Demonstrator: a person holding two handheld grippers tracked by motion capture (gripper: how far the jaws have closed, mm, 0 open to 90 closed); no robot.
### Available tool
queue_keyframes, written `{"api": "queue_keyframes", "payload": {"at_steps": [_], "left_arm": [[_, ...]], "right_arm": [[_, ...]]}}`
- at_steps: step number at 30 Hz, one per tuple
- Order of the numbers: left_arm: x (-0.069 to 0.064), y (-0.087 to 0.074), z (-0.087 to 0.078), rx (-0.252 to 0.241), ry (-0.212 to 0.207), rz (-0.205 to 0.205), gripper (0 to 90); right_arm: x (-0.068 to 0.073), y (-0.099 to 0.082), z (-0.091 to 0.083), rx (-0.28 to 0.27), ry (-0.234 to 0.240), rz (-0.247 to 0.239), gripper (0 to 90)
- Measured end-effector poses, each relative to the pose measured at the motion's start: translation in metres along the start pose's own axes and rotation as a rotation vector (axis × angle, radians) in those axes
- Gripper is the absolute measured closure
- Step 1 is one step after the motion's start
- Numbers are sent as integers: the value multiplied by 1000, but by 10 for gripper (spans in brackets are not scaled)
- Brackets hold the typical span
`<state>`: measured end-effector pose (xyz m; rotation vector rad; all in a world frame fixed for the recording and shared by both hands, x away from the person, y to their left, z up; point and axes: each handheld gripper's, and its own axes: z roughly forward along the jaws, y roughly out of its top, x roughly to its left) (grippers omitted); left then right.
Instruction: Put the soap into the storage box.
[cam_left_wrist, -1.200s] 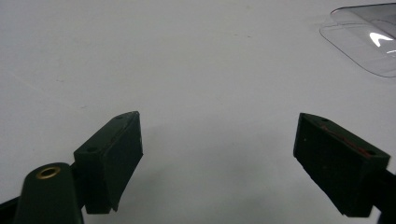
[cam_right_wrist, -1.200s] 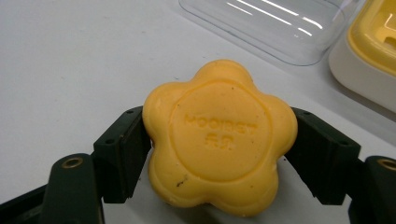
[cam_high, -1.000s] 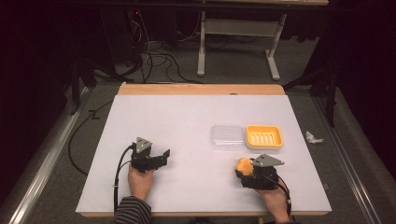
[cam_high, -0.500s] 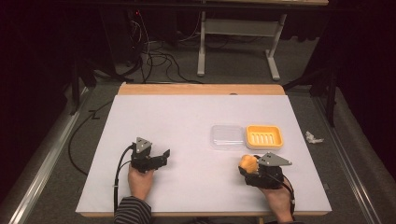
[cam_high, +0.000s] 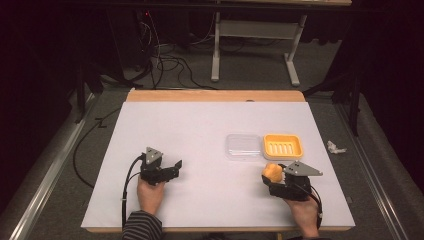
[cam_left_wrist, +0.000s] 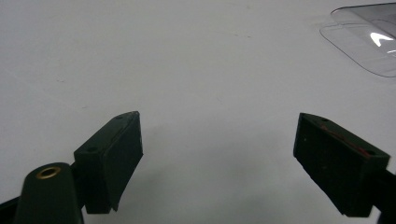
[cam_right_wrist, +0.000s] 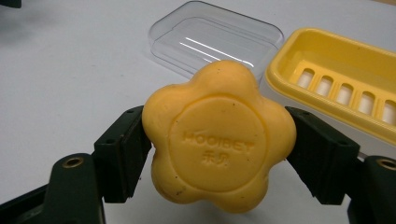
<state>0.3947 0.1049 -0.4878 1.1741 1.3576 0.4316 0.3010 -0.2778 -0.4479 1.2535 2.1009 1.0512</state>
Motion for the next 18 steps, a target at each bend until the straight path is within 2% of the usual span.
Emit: {"api": "queue_keyframes", "payload": {"at_steps": [18], "left_arm": [[0,0,-1,3,-3,4,162]], "right_arm": [[-9,8,-10,-17,-13,5,265]]}}
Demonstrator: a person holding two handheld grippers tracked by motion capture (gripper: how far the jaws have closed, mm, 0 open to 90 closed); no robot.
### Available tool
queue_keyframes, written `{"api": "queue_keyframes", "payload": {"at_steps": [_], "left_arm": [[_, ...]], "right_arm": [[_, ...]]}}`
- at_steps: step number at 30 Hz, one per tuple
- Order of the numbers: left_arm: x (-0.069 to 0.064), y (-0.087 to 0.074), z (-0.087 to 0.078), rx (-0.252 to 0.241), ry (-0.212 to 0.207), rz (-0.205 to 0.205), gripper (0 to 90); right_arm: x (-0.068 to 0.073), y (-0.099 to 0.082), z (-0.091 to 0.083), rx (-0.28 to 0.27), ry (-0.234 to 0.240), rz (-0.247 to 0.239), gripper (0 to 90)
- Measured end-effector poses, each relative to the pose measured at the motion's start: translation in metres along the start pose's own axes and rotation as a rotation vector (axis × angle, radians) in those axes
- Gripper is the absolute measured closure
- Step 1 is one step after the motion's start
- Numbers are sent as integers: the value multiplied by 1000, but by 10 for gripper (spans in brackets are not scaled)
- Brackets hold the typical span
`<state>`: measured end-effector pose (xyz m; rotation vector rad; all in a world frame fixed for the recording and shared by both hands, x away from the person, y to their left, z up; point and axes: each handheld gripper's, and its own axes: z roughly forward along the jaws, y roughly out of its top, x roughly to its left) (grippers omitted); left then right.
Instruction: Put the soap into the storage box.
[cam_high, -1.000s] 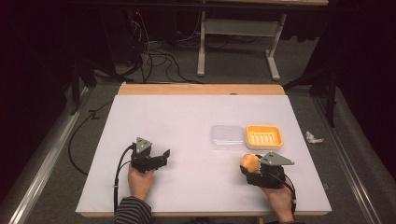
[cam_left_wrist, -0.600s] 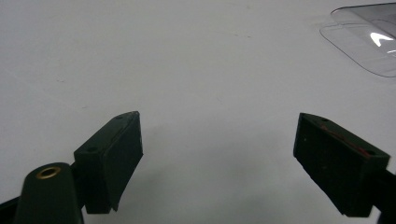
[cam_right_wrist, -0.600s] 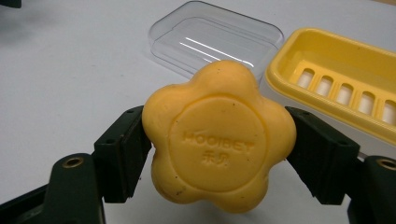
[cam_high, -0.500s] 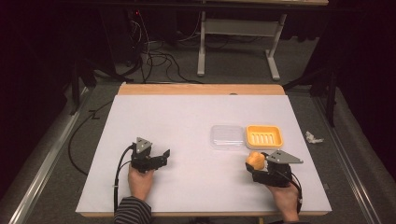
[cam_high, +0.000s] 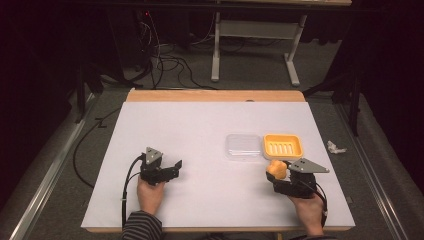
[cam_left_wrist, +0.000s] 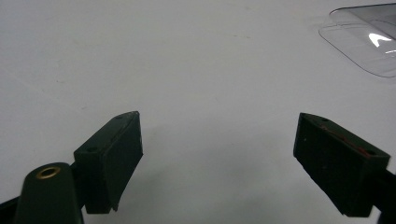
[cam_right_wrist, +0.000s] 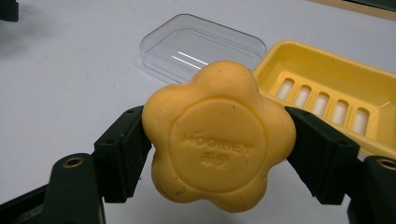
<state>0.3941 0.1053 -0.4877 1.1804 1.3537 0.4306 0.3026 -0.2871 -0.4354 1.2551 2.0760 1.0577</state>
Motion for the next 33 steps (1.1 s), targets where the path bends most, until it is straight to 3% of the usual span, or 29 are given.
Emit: {"api": "queue_keyframes", "payload": {"at_steps": [33], "left_arm": [[-1,-1,-1,-6,-14,1,160]], "right_arm": [[-38,15,-8,-2,-41,61,266]]}}
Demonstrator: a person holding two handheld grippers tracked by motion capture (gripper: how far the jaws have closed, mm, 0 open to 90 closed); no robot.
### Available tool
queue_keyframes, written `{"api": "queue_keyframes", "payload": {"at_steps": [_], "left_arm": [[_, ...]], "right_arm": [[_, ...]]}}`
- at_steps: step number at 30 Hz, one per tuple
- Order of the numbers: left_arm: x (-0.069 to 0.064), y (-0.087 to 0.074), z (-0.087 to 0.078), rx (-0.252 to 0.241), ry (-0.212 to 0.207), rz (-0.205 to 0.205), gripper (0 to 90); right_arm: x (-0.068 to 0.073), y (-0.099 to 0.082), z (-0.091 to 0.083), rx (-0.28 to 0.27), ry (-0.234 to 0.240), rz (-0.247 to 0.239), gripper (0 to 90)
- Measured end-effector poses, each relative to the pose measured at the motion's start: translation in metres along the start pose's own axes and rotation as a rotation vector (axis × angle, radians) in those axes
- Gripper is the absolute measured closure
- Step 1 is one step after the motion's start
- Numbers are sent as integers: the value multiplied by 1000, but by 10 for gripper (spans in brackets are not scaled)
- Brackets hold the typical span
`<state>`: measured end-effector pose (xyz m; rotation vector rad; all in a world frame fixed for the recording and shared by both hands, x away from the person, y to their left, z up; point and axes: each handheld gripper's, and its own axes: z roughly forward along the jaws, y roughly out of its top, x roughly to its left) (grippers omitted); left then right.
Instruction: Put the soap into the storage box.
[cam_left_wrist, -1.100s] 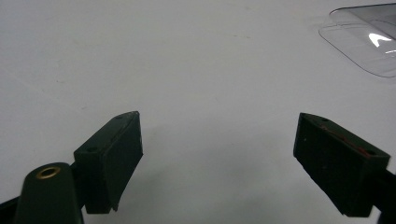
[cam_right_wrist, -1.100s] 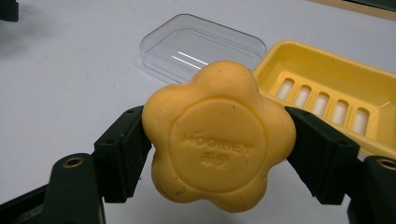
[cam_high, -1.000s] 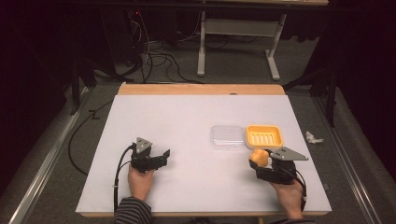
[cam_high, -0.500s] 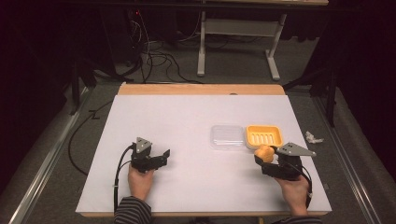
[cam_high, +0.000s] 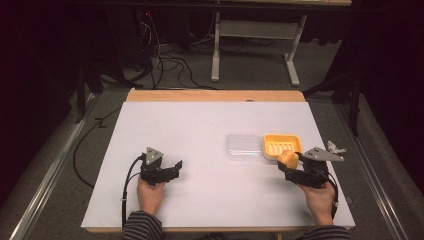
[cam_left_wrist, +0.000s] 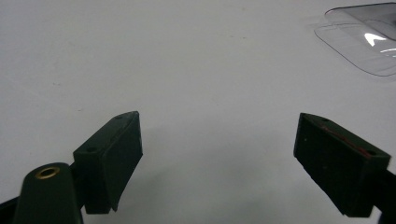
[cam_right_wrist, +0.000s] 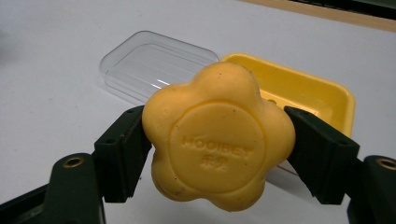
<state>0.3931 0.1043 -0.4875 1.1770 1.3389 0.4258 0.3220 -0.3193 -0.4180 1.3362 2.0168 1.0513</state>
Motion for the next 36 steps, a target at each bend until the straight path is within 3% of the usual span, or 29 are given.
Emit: {"api": "queue_keyframes", "payload": {"at_steps": [12,36], "left_arm": [[0,0,-1,0,-8,7,158],[0,0,0,0,-7,-1,158]], "right_arm": [[-14,10,1,1,-5,38,266],[-25,33,21,66,-39,2,267]]}}
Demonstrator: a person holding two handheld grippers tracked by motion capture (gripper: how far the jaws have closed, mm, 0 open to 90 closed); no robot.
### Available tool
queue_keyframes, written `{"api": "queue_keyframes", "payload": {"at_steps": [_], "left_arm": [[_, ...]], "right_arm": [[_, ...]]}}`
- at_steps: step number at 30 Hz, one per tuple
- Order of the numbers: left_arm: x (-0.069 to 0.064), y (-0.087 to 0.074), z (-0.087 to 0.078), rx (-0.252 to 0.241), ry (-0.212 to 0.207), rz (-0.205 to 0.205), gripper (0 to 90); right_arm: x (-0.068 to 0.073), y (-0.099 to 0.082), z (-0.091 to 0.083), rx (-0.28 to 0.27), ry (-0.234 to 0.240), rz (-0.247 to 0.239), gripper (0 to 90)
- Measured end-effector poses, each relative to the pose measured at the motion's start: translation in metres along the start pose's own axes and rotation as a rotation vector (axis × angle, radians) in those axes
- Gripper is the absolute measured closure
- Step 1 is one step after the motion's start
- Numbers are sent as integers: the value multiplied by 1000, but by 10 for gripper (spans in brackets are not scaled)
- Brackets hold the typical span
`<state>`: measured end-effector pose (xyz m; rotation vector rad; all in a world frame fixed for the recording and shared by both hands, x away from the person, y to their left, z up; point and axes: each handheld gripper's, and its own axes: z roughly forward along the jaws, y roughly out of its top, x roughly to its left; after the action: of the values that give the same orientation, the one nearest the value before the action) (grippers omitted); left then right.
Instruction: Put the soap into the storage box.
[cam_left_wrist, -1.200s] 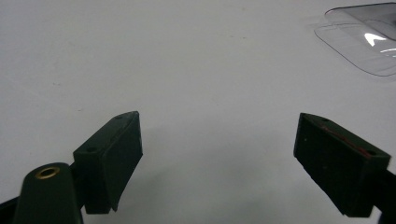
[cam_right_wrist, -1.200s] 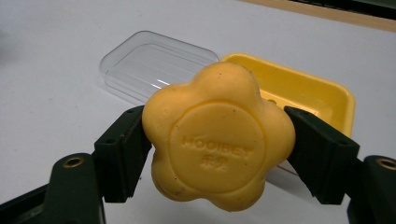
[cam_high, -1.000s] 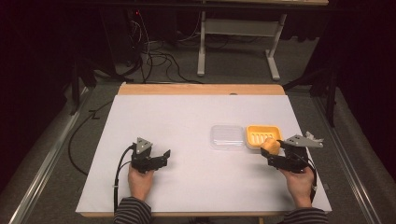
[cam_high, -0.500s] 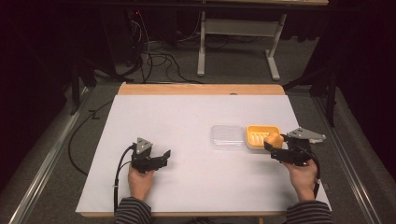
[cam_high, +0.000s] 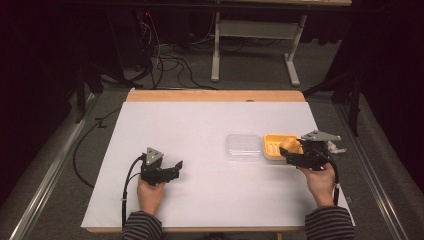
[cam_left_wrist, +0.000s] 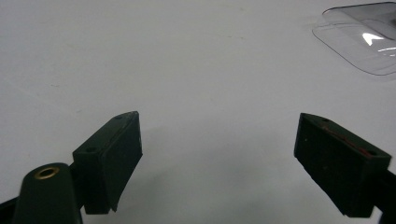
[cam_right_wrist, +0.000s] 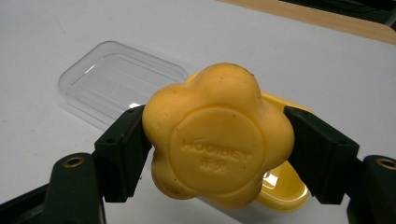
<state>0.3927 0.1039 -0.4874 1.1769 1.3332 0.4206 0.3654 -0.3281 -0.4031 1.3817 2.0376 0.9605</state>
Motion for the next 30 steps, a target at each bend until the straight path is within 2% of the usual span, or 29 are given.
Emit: {"api": "queue_keyframes", "payload": {"at_steps": [9,20,30], "left_arm": [[1,0,0,4,3,1,158],[1,1,0,11,6,2,160],[1,0,0,7,4,-2,160]], "right_arm": [[-4,6,10,20,-7,6,268],[-12,6,25,65,-10,36,269],[-15,6,35,77,-22,60,269]]}}
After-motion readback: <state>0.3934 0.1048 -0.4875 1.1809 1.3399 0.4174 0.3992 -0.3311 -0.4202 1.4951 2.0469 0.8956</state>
